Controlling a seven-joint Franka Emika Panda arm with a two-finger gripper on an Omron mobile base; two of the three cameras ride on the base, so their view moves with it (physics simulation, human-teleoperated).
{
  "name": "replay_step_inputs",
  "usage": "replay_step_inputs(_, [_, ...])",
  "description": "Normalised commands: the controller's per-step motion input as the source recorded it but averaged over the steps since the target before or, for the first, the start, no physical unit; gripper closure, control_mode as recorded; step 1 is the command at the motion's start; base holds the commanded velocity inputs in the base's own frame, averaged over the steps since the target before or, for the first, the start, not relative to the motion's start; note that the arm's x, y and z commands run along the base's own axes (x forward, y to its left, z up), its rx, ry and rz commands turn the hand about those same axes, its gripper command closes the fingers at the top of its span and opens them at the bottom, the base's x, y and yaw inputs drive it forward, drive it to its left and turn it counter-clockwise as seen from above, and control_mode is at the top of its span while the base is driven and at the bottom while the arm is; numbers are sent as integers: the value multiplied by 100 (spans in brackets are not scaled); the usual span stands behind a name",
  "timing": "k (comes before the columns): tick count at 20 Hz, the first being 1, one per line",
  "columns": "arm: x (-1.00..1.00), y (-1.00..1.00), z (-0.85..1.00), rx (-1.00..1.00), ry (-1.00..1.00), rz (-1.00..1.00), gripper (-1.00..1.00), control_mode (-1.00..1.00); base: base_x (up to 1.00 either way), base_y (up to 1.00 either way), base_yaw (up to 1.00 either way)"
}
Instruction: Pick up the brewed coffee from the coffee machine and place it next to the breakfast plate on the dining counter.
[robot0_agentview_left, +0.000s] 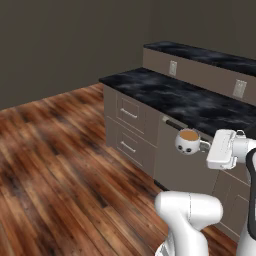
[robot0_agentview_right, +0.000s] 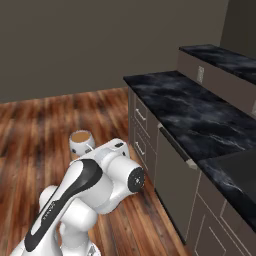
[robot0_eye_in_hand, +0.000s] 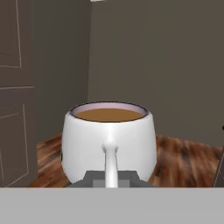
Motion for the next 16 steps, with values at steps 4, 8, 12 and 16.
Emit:
replay_step_inputs(4, [0,0,0,0,0,0,100,100,100,100,-29])
replay_step_inputs(8, [0,0,0,0,0,0,100,100,100,100,-24])
replay_step_inputs(12, [0,0,0,0,0,0,100,100,100,100,-22])
replay_step_inputs(16, [0,0,0,0,0,0,100,100,100,100,-20])
